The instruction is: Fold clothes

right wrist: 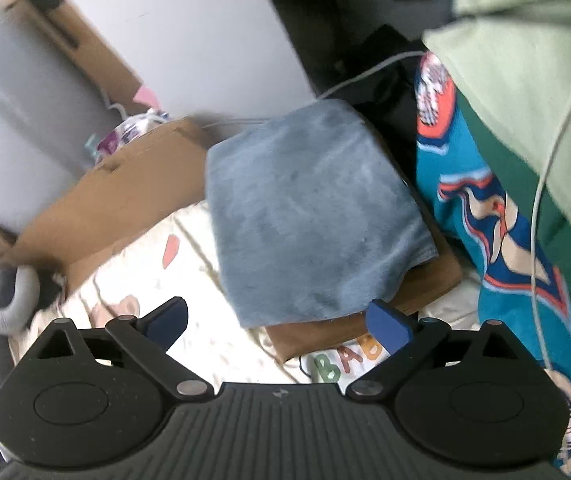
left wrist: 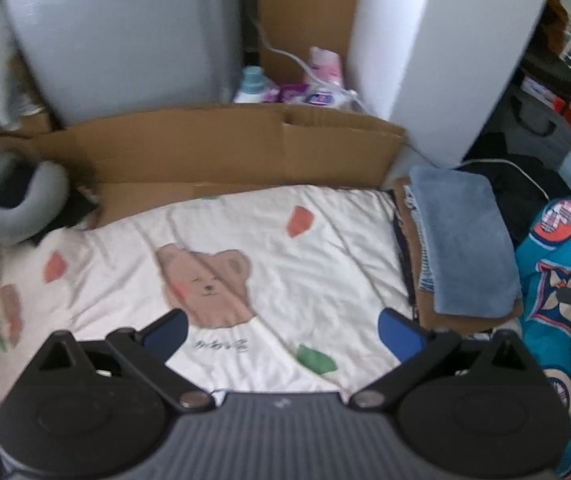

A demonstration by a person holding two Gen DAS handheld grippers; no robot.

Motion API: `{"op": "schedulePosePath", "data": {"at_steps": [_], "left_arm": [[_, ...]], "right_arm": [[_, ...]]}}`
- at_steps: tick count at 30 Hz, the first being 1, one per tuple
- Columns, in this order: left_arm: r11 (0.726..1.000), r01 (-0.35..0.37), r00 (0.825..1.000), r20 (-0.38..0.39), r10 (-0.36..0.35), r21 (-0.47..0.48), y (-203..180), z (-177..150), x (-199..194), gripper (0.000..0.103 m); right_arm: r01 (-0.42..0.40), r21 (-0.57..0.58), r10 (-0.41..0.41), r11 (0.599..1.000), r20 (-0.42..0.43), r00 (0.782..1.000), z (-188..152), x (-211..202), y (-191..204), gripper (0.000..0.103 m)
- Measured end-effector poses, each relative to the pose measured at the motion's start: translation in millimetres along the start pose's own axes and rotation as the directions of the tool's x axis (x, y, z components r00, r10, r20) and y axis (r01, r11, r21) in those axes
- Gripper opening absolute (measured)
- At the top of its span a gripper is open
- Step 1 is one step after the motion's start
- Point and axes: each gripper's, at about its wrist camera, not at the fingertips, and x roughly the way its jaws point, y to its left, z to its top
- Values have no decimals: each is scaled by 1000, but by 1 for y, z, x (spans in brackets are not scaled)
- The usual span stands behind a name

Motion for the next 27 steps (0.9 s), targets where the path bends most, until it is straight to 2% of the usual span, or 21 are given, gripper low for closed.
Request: {"op": "schedulePosePath", "data": {"at_steps": [3, 6, 10, 16, 27], "left_arm": [[999, -23, 1000, -11, 22, -30, 17, -1, -27, 102], [994, -109, 994, 3, 109, -10, 32, -6, -51, 102], [989, -134, 991, -1, 134, -66, 62, -19, -73, 102], [982, -175, 984, 8, 176, -66, 93, -41, -96, 102], [976, -167, 984, 30, 173, -137, 141, -83, -128, 102]], "right_arm": [[18, -43, -18, 999, -6, 1000, 5, -16, 20, 99], [7, -74, -9, 997, -34, 999, 10, -28, 39, 100], [28, -81, -31, 996, -33, 999, 15, -45, 61, 101], [4, -131, -8, 991, -30, 1000, 19, -77, 102, 102], [-29, -269, 23, 963, -24, 999, 35, -146, 200, 102]]}}
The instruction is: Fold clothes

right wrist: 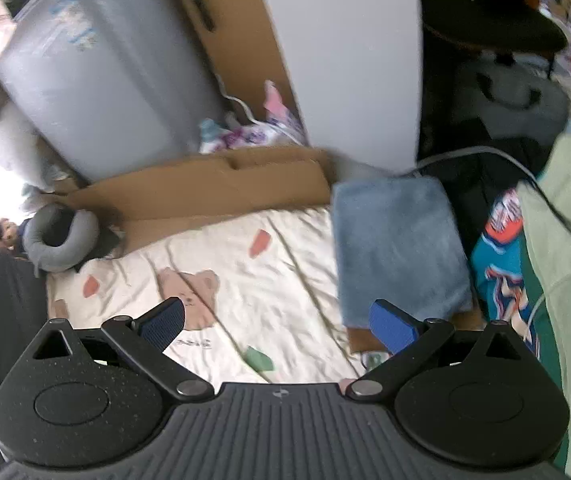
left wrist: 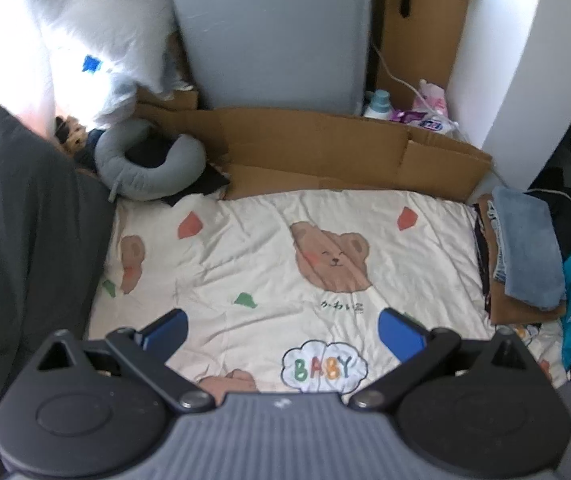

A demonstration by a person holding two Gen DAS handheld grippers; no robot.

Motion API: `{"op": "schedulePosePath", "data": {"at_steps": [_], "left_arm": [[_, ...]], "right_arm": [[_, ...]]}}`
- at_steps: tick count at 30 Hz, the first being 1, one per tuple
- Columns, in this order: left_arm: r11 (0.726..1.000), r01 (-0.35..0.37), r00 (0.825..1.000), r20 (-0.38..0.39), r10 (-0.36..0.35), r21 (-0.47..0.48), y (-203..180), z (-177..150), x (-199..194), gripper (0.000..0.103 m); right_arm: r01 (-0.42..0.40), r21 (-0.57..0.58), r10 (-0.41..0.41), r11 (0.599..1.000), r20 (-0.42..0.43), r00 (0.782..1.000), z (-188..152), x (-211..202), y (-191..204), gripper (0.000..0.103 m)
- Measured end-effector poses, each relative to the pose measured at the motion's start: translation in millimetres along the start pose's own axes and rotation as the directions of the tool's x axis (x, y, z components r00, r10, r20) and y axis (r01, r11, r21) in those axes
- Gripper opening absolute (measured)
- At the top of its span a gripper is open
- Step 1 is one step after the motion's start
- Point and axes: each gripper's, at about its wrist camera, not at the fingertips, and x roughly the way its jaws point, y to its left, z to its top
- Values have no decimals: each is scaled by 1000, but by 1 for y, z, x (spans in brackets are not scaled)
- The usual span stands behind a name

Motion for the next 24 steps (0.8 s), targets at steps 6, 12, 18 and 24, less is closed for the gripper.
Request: {"op": "schedulePosePath", "data": {"at_steps": [6, 12, 18, 24], "left_arm": [[996, -32, 999, 11, 33, -80, 37, -17, -12, 102], [988, -67, 996, 56, 75, -137, 59, -34, -27, 102], [982, -67, 995, 61, 79, -177, 71, -51, -38, 102], [979, -66, 996, 49, 76, -194, 69, -71, -37, 102]], "right_arm": [[-34, -61, 36, 998, 34, 999, 18, -23, 53, 102], [-54, -101, 61, 993, 66, 996, 18, -34, 97, 102], [-83, -132, 90, 988, 54, 994, 11, -34, 132, 102], [-115, -165, 122, 980, 39, 992, -4, -31, 153, 102]]}}
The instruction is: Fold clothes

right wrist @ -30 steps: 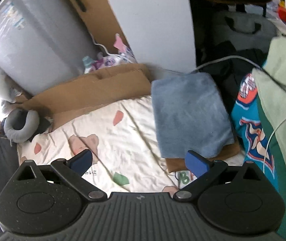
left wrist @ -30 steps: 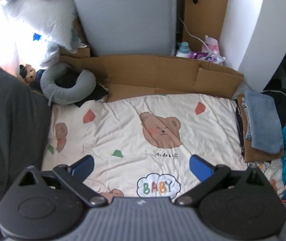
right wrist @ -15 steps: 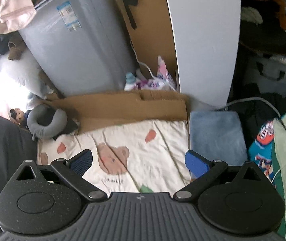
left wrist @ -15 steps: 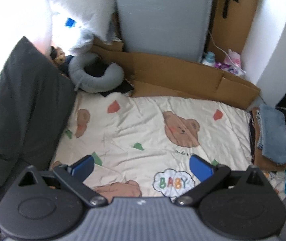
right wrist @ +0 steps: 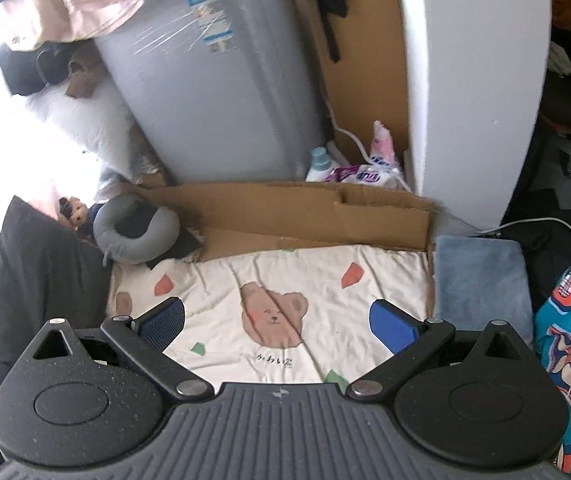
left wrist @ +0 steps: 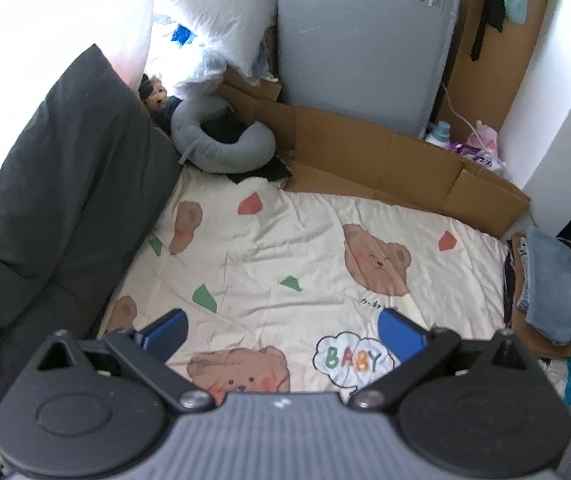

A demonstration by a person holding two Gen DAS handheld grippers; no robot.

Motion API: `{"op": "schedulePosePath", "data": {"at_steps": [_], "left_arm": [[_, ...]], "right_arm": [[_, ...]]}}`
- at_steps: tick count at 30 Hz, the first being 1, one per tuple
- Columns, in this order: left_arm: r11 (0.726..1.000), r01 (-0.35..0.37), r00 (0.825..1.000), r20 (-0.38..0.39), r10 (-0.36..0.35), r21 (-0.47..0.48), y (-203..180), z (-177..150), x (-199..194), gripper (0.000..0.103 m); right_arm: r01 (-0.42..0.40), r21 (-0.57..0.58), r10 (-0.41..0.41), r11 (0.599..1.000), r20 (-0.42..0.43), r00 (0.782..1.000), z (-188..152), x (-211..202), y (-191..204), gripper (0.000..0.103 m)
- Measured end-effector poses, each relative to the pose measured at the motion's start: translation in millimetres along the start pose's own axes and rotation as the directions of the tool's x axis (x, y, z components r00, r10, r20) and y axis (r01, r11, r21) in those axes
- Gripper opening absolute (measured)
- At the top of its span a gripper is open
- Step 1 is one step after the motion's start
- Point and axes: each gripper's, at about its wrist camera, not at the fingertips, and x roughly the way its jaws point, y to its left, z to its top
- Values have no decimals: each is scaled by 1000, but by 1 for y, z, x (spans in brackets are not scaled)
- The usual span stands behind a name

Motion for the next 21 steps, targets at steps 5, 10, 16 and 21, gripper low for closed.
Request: {"op": "schedulePosePath", "data": {"at_steps": [5, 10, 16, 21], "left_arm": [[1000, -16, 1000, -1, 16, -26, -3, -16, 4, 102], [999, -30, 1000, 3, 30, -31, -10, -26, 6, 102], [992, -13, 1000, -4, 13, -124, -7, -40, 7, 102], [990, -34, 999, -27, 30, -140, -10, -52, 12, 102]], "right_arm": [[-2, -33, 1, 999, -27, 1000, -29, 11, 7, 102], [-4, -61, 1, 998, -40, 999, -59, 20, 5, 102], [-10, -98, 4, 995, -58, 998, -89, 24, 6, 102], [4, -93, -12, 996, -78, 997, -110, 31, -4, 102]]}}
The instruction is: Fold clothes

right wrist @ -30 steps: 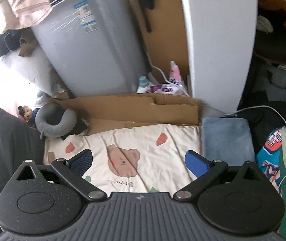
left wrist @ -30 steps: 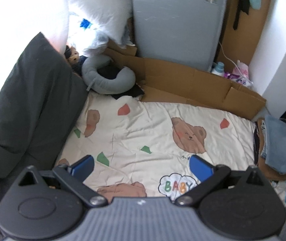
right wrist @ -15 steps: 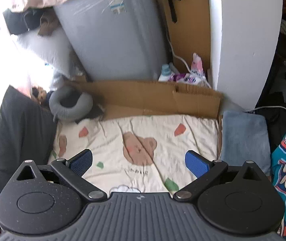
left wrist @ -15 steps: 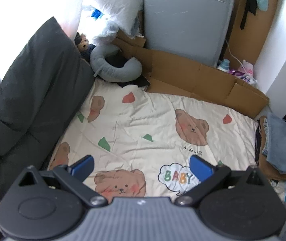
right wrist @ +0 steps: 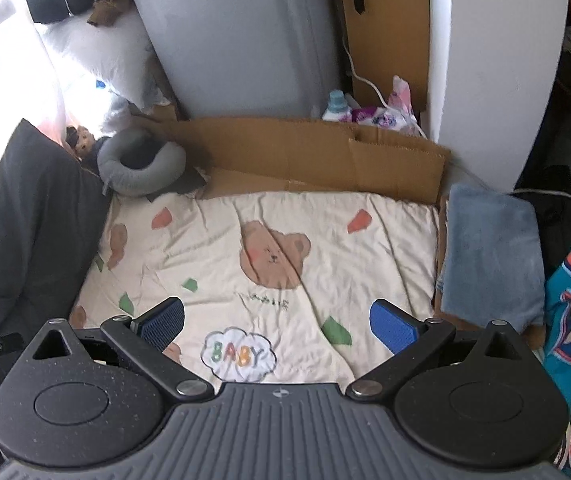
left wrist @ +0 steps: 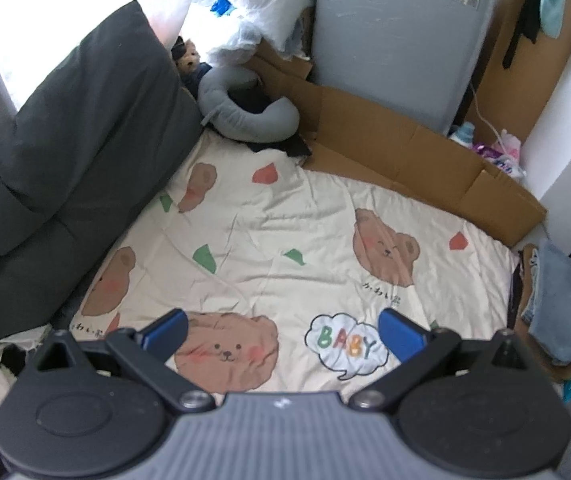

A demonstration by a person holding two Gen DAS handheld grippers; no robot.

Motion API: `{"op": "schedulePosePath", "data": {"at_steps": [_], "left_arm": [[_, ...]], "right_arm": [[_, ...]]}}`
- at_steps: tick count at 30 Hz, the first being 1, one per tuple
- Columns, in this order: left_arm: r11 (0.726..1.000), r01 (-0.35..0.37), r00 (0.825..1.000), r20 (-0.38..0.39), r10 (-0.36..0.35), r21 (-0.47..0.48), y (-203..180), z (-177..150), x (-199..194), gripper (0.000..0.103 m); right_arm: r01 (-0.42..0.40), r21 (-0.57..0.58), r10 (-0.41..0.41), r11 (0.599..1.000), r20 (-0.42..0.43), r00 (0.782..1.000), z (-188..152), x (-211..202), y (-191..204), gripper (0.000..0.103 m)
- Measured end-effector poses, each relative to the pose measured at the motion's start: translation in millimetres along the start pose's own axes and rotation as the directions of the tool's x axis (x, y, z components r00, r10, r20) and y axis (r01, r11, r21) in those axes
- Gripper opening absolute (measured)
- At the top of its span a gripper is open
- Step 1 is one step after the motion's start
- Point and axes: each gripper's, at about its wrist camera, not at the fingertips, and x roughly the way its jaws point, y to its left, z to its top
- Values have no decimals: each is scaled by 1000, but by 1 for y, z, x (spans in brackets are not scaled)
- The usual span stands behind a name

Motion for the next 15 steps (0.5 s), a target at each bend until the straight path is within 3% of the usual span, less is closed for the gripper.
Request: {"op": "schedulePosePath", "data": {"at_steps": [8, 15], "left_arm": [[1000, -13, 1000, -25, 13, -6, -4, -9, 1, 102], [1000, -19, 999, -35, 19, 23, -11, -15, 0, 102]], "right_arm": [[-4, -13, 3, 1000, -75, 997, -29, 21, -10, 102], [-10, -18, 8, 1000, -98, 995, -34, 17, -13, 102]]}}
